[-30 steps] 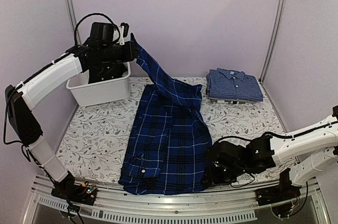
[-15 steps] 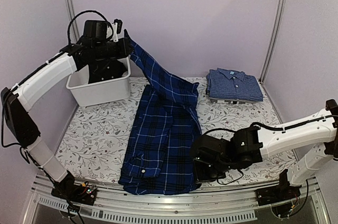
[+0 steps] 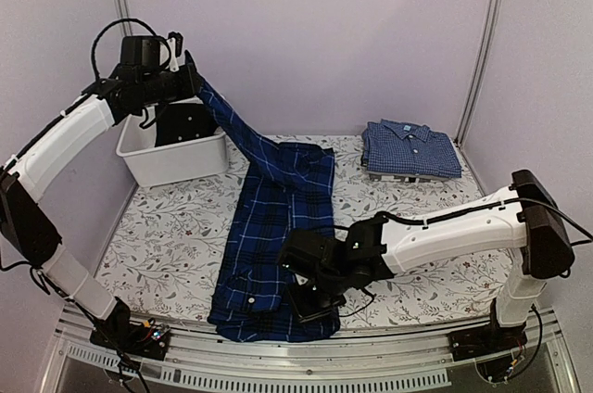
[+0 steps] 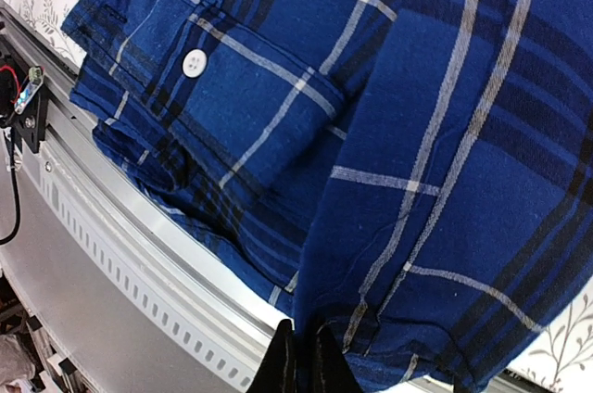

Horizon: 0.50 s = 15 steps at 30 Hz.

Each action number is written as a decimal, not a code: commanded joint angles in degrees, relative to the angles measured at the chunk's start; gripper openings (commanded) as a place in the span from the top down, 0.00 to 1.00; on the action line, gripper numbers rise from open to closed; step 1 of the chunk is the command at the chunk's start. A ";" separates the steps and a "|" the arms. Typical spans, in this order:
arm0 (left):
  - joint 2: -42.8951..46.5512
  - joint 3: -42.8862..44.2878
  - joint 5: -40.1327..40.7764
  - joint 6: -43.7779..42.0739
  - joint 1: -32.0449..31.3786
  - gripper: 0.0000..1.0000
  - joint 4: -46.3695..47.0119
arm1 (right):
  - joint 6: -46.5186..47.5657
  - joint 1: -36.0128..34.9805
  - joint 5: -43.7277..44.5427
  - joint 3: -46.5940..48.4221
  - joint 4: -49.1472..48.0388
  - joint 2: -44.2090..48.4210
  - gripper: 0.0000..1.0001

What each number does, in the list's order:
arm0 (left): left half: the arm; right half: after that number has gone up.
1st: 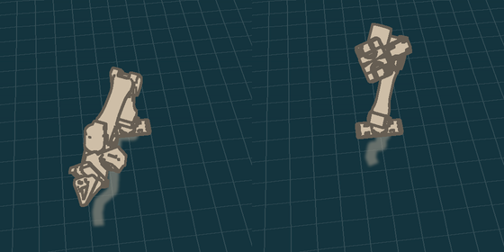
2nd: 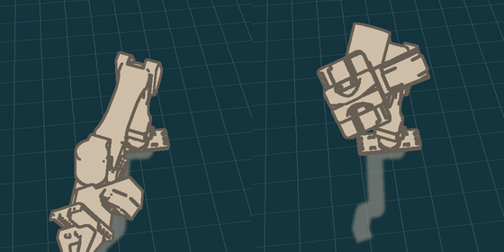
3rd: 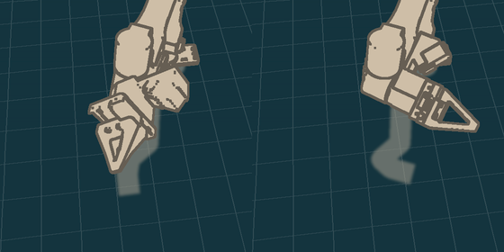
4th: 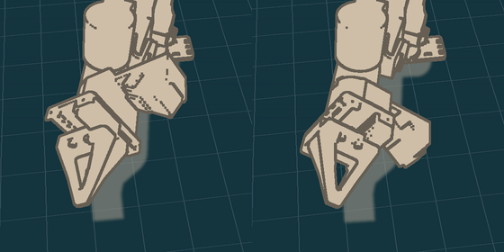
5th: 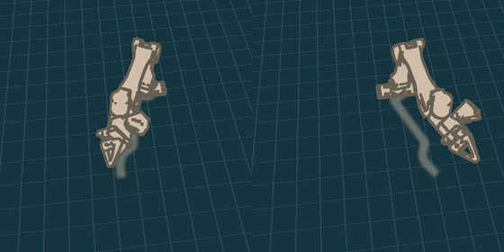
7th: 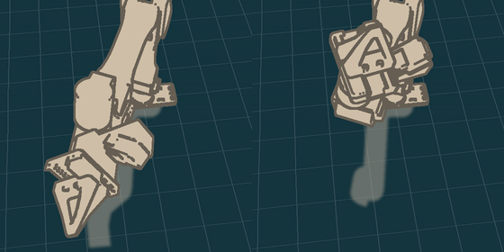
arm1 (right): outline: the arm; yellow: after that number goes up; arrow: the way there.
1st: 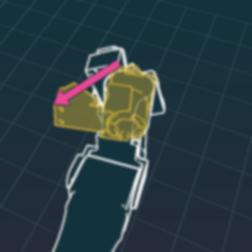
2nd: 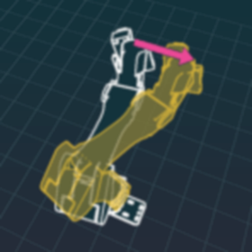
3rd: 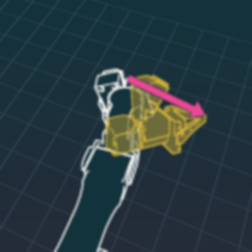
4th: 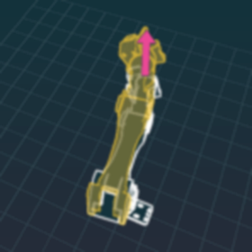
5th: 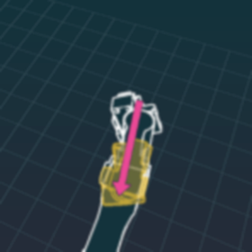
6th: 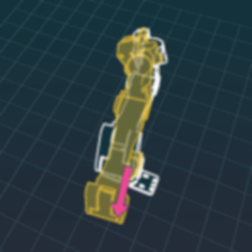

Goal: Fold and stack the long sleeve shirts
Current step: Fold the 1/3-folded shirt at the center of the board.

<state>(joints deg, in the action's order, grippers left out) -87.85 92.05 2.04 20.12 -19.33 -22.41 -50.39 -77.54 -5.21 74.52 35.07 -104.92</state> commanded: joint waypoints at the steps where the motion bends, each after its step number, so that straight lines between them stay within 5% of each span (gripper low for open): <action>1: 0.32 -1.55 0.85 -1.33 1.37 1.00 -0.50 | 5.79 2.55 -4.74 3.13 -2.26 -2.90 0.92; 15: -1.68 -1.93 -3.27 -0.55 1.66 1.00 0.69 | 8.59 4.72 -7.56 2.75 -5.76 -1.98 0.80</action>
<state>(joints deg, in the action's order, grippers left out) -88.99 90.48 0.12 19.68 -18.28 -23.29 -43.24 -73.43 -11.73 76.64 30.98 -108.20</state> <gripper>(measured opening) 0.013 0.196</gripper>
